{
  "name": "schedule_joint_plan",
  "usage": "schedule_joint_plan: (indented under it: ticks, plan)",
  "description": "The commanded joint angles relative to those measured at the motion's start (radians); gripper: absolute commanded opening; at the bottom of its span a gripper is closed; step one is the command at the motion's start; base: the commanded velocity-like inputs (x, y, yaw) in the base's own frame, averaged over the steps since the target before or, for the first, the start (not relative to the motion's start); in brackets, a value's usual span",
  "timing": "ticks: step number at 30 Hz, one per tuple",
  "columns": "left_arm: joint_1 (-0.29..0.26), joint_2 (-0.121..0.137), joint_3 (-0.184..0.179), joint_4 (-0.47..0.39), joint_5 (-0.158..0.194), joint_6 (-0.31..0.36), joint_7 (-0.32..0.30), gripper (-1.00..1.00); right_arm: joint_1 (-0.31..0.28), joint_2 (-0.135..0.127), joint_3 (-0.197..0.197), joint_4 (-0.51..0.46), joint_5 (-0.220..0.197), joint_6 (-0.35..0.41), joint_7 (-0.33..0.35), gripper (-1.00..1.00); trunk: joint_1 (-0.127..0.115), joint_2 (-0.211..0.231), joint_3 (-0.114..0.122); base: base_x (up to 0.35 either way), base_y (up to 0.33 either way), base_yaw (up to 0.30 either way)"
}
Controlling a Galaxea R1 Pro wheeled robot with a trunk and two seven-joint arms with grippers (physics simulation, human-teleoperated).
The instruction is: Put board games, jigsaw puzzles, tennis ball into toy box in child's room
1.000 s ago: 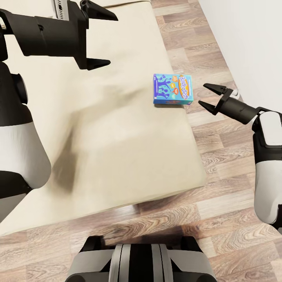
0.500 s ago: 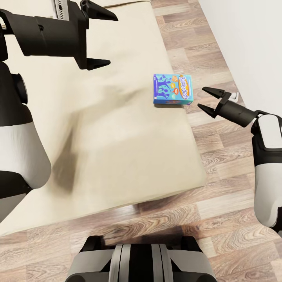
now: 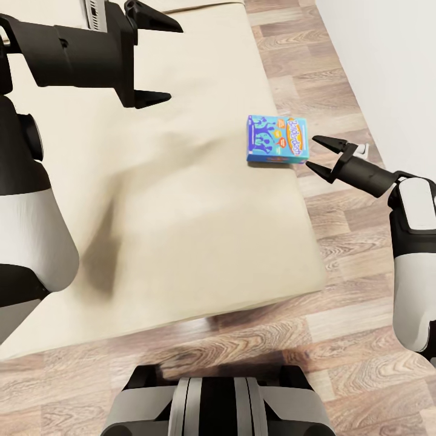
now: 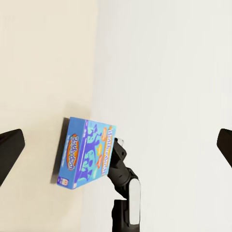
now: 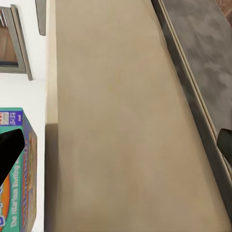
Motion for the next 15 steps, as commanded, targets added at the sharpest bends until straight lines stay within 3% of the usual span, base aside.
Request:
schedule_joint_plan:
  ticks: [1,15]
  plan:
    - [-0.001,0.000,0.000,0.000,0.006,0.007,0.008,1.00,-0.001,0.000,-0.002,0.000,0.010,0.004,0.010,1.00,0.000,0.000,0.000,0.000,0.000,0.052]
    - [-0.001,0.000,0.000,0.000,0.006,0.007,0.008,1.00,-0.001,-0.003,-0.003,-0.007,0.010,0.004,0.010,1.00,0.000,0.000,0.000,0.000,0.000,0.017]
